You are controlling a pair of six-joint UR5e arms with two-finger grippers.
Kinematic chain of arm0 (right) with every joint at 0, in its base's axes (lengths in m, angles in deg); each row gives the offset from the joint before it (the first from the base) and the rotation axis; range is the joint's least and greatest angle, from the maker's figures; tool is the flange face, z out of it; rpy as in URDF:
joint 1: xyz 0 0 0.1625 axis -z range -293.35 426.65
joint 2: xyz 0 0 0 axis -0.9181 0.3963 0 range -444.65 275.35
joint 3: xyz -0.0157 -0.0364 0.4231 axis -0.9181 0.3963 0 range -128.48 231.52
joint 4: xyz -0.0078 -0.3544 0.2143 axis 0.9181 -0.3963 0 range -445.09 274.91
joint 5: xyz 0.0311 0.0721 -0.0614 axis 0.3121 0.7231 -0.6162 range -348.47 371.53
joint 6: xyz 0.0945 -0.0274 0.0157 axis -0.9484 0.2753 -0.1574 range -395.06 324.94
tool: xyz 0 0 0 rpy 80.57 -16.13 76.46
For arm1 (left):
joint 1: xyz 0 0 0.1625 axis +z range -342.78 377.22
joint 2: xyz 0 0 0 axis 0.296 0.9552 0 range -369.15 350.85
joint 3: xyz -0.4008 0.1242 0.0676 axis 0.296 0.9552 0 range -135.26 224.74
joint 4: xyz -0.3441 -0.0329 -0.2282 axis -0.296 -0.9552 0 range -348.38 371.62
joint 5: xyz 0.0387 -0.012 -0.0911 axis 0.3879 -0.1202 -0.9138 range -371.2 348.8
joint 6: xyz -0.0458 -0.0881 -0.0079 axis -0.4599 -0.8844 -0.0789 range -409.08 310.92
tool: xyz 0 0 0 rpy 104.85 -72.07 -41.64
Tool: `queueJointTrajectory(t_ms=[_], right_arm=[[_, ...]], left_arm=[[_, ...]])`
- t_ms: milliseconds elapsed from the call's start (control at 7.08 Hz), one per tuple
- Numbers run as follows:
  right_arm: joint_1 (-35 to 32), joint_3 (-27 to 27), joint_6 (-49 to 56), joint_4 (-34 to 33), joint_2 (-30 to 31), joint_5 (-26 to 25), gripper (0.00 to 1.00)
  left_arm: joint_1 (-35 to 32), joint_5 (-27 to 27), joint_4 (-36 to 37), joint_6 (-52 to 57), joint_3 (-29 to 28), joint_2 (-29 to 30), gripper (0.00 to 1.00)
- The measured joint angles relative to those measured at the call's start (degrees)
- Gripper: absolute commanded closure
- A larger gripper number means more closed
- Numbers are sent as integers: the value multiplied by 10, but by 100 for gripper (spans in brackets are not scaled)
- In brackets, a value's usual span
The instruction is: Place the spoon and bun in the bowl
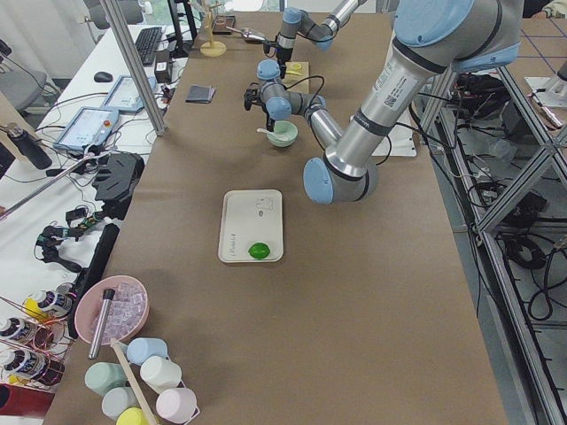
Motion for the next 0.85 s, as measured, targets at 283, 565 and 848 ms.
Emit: queueJointTrajectory(t_ms=[283, 565, 848], right_arm=[[6, 1, 6, -18, -7, -20, 26], [8, 5, 9, -21, -9, -43, 72], [8, 6, 10, -22, -11, -56, 100]], left_arm=[[-1, 3, 1, -1, 3, -2, 2], [-2, 13, 2, -3, 5, -4, 2], [-4, 17, 2, -4, 8, -6, 2]])
